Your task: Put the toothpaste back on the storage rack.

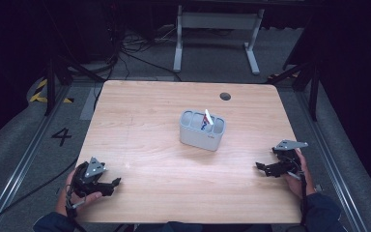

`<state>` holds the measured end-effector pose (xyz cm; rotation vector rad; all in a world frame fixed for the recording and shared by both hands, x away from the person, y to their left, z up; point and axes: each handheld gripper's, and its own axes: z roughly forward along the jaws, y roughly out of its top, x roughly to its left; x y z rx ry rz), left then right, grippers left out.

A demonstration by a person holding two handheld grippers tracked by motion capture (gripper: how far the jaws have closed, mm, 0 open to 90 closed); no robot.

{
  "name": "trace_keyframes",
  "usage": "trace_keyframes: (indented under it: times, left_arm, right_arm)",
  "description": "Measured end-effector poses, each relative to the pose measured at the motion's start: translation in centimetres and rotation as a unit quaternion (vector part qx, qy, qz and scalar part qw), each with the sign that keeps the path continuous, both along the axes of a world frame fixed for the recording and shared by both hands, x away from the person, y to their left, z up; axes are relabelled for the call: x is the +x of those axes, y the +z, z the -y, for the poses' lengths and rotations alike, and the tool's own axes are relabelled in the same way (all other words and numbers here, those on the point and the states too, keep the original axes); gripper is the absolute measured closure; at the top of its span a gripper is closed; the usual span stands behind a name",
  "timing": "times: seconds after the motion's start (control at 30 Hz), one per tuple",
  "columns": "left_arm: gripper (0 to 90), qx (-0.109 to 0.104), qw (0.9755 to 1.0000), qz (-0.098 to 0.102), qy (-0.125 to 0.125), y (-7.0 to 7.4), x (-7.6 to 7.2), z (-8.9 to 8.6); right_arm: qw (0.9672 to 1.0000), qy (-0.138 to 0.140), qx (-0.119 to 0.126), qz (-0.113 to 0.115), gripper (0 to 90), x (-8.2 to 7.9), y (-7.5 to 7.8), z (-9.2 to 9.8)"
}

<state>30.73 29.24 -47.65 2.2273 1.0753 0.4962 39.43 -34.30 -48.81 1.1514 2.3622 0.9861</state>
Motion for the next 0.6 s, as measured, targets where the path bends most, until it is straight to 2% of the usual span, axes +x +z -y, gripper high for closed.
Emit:
trace_keyframes:
  times: [0.07,0.1,0.13,0.23,0.33,0.6]
  left_arm:
    - [17.2,-0.026,0.9995,-0.005,0.016,-0.32,-0.19,-0.6]
    - [17.1,-0.03,0.9992,-0.011,0.022,-0.34,-0.28,-0.93]
    - [17.1,-0.04,0.9987,-0.008,0.029,-0.51,-0.32,-1.13]
    - [16.8,-0.04,0.9984,-0.009,0.039,-0.51,-0.43,-1.11]
    - [16.0,-0.035,0.9987,-0.013,0.036,-0.44,-0.38,-1.11]
    - [15.9,-0.036,0.9986,-0.011,0.036,-0.47,-0.38,-1.1]
  right_arm:
    - [1.0,0.0,0.0,0.0,0.2,0.0,0.0,0.0]
    - [1.0,0.0,0.0,0.0,0.1,0.0,0.0,0.0]
    - [1.0,0.0,0.0,0.0,0.1,0.01,0.0,0.0]
    - [1.0,0.001,0.0,0.0,0.1,0.01,0.0,0.01]
    - [1.0,0.001,0.0,0.0,0.1,0.0,-0.01,0.01]
    - [1.0,0.0,0.0,0.0,0.1,-0.03,-0.01,0.0]
